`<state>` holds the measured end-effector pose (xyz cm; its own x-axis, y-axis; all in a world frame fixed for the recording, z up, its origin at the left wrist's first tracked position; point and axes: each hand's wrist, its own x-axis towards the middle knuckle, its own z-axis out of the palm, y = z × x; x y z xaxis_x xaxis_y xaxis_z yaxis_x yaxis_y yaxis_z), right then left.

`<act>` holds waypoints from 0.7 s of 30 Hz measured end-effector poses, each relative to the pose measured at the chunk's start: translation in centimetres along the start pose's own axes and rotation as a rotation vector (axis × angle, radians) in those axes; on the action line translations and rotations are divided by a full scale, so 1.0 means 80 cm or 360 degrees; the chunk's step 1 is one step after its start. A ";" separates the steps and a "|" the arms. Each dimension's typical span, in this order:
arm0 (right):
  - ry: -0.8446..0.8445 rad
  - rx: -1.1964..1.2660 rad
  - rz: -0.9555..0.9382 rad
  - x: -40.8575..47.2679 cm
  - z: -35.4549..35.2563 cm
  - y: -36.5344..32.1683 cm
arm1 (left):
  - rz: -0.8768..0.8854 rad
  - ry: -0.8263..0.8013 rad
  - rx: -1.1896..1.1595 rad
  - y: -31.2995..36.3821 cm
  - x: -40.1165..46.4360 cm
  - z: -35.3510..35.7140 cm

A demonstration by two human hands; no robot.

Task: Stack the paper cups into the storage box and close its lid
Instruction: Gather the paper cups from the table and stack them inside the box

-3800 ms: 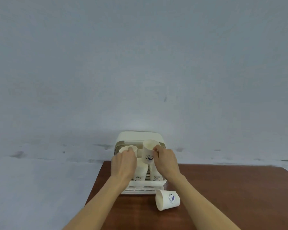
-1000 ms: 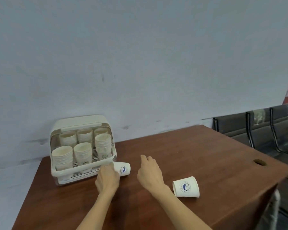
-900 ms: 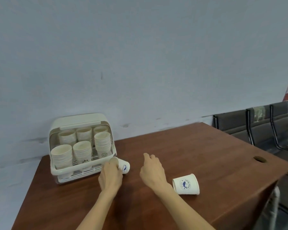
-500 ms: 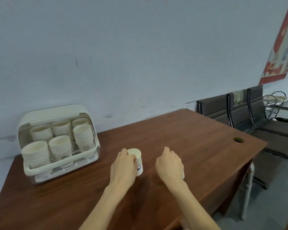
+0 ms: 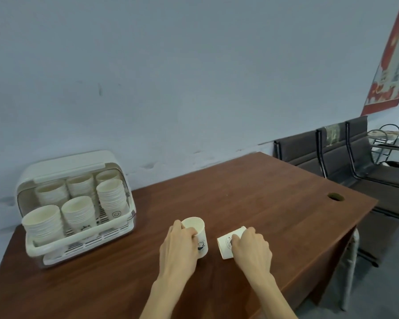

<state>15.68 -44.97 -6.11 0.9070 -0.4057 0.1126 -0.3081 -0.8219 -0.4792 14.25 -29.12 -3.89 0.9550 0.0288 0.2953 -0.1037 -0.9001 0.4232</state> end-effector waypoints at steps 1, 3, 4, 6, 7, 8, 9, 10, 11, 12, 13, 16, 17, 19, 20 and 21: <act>0.0002 0.0020 -0.0023 -0.002 0.003 -0.004 | -0.0011 0.0017 0.0000 -0.003 0.000 -0.002; 0.0003 0.0041 -0.0102 -0.006 0.007 -0.014 | -0.0022 0.0054 0.0016 -0.010 0.000 -0.008; -0.0002 0.0033 -0.0153 -0.008 0.009 -0.021 | -0.0028 0.0069 0.0029 -0.014 0.000 -0.011; -0.0037 -0.0003 -0.0259 -0.012 0.014 -0.038 | -0.0048 0.0105 0.0050 -0.026 0.000 -0.018; -0.0056 -0.0029 -0.0312 -0.013 0.016 -0.048 | -0.0065 0.0118 0.0056 -0.032 -0.001 -0.023; -0.0073 -0.0051 -0.0363 -0.013 0.018 -0.058 | -0.0084 0.0132 0.0063 -0.039 0.000 -0.028; -0.0082 -0.0063 -0.0419 -0.014 0.019 -0.068 | -0.0106 0.0147 0.0068 -0.047 -0.001 -0.032; -0.0084 -0.0066 -0.0484 -0.015 0.021 -0.079 | -0.0129 0.0164 0.0071 -0.054 -0.001 -0.038; -0.0081 -0.0060 -0.0552 -0.016 0.022 -0.090 | -0.0154 0.0175 0.0073 -0.062 -0.002 -0.045; -0.0078 -0.0049 -0.0623 -0.017 0.023 -0.101 | -0.0181 0.0187 0.0074 -0.070 -0.004 -0.051; -0.0074 -0.0030 -0.0696 -0.019 0.024 -0.112 | -0.0207 0.0206 0.0077 -0.079 -0.005 -0.058; -0.0056 0.0070 -0.0923 -0.026 0.027 -0.151 | -0.0278 0.0295 0.0107 -0.109 -0.010 -0.081; -0.0056 0.0116 -0.0988 -0.029 0.028 -0.165 | -0.0305 0.0326 0.0116 -0.120 -0.011 -0.089; -0.0056 0.0185 -0.1116 -0.035 0.030 -0.198 | -0.0372 0.0386 0.0126 -0.144 -0.014 -0.106; -0.0048 0.0209 -0.1183 -0.039 0.031 -0.216 | -0.0405 0.0417 0.0134 -0.156 -0.015 -0.115; -0.0036 0.0230 -0.1245 -0.042 0.033 -0.233 | -0.0431 0.0444 0.0148 -0.166 -0.015 -0.124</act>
<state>19.13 -27.26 0.13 0.8510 0.2769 0.4463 0.4593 -0.8045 -0.3766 11.71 -12.89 -1.41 0.8308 0.3761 0.4102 0.1795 -0.8787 0.4423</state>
